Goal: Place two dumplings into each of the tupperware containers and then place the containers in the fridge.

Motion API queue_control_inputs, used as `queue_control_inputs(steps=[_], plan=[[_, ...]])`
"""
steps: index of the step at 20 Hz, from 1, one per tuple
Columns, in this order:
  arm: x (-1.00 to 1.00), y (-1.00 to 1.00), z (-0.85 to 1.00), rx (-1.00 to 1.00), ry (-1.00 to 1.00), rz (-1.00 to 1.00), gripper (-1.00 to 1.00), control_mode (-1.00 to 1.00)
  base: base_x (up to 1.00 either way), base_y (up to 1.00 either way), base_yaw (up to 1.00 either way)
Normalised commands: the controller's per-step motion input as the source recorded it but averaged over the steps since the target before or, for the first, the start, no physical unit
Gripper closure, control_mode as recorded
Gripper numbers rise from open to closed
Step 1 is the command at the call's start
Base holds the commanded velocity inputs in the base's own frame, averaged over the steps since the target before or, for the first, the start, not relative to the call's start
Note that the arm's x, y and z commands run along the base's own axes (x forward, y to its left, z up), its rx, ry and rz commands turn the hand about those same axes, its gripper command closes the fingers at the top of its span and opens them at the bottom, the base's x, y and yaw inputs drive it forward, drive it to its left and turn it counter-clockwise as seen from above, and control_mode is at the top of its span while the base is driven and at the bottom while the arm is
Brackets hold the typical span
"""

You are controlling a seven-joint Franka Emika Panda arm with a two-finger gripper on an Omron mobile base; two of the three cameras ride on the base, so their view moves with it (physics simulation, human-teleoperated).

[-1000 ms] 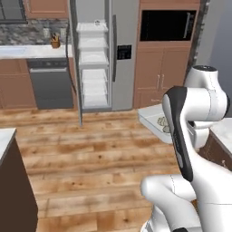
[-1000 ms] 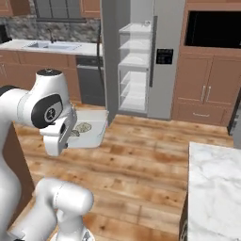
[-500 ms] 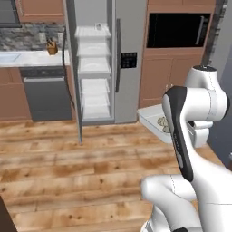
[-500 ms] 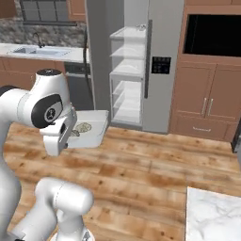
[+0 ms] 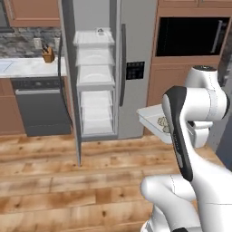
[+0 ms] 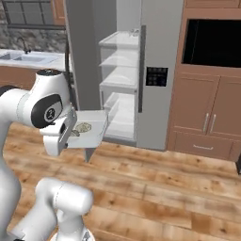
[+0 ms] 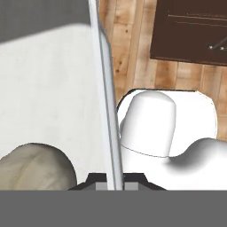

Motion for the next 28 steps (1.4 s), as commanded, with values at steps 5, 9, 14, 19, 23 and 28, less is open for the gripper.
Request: queue_control_inputs(steps=[5, 9, 14, 19, 23, 28], plan=[[0.0, 0.0, 0.0, 0.0, 0.0, 0.0, 1.0, 1.0, 1.0, 0.0, 0.0], [0.0, 0.0, 0.0, 0.0, 0.0, 0.0, 1.0, 1.0, 1.0, 0.0, 0.02], [0.0, 0.0, 0.0, 0.0, 0.0, 0.0, 1.0, 1.0, 1.0, 0.07, 0.04], [0.0, 0.0, 0.0, 0.0, 0.0, 0.0, 1.0, 1.0, 0.69, 0.34, 0.11], [0.0, 0.0, 0.0, 0.0, 0.0, 0.0, 1.0, 1.0, 0.38, 0.33, 0.1], [0.0, 0.0, 0.0, 0.0, 0.0, 0.0, 1.0, 1.0, 0.8, 0.0, 0.0]])
